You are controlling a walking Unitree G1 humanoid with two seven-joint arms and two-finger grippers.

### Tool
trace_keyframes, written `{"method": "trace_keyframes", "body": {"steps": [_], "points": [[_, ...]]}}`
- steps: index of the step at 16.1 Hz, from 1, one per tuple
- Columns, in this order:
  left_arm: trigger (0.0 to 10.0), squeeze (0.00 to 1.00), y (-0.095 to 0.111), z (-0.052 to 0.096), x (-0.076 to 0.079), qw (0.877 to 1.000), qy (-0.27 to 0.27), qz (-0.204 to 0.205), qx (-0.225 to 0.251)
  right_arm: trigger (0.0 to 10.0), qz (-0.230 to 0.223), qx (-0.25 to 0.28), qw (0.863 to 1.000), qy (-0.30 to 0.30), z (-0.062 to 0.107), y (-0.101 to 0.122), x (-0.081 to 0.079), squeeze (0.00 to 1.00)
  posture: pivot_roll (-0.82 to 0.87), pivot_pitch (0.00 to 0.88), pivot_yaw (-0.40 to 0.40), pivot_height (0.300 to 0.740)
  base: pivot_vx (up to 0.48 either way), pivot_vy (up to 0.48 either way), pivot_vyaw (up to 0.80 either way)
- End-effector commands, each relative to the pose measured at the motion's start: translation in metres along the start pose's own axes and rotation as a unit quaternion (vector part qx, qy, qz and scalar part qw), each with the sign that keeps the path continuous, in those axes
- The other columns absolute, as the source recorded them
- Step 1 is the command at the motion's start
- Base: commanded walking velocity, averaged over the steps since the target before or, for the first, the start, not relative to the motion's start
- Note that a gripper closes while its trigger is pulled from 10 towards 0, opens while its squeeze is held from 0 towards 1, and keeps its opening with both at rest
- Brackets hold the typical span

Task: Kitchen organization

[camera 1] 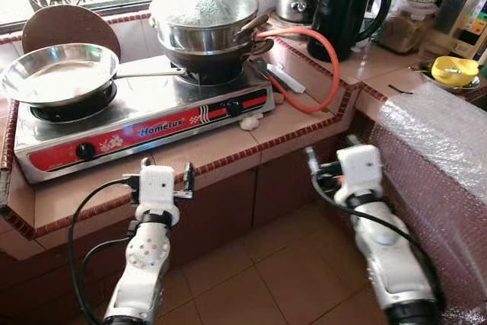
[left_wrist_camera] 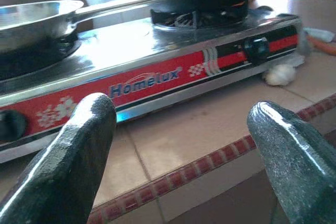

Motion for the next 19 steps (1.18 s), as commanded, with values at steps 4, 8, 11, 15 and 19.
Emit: {"method": "trace_keyframes", "body": {"steps": [4,8,11,15,19], "points": [[10.0,0.0,0.003,0.002,-0.005,1.0,0.007,-0.002,0.0,10.0,0.001,-0.013,1.0,-0.028,0.008,-0.006,0.015,0.0,-0.23,0.0,0.051,0.74,0.0,0.0,0.0],[10.0,0.0,0.002,0.003,0.005,1.0,-0.018,-0.015,-0.003,10.0,-0.011,-0.019,0.999,-0.029,0.007,-0.005,0.01,0.0,-0.24,0.0,0.051,0.74,0.0,0.0,-0.5],[10.0,0.0,0.001,0.003,0.008,1.0,-0.024,-0.008,-0.005,10.0,-0.012,-0.018,0.999,-0.025,0.006,-0.003,0.007,0.0,-0.24,0.001,0.056,0.74,0.0,0.0,-0.79],[10.0,0.0,0.001,0.002,0.013,0.999,-0.043,0.003,-0.008,10.0,-0.013,-0.018,0.999,-0.026,0.007,-0.003,0.008,0.0,-0.25,0.004,0.062,0.74,0.0,0.0,-0.79],[10.0,0.0,-0.004,0.007,0.03,0.995,-0.094,0.027,-0.032,10.0,-0.019,-0.018,0.999,-0.021,0.007,-0.002,0.003,0.0,-0.24,0.012,0.066,0.74,0.0,0.0,-0.79]]}}
Point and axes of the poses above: a point about 5 cm out from each wrist's last joint towards the gripper, its own z axis pointing back from the gripper into the wrist, its own y axis along the axis of the wrist's last joint, x = y × z, the point moved 5 cm from there along -z, pointing out of the wrist towards the gripper, and after that the axes turned 9 degrees about z, right-handed, at the moved point
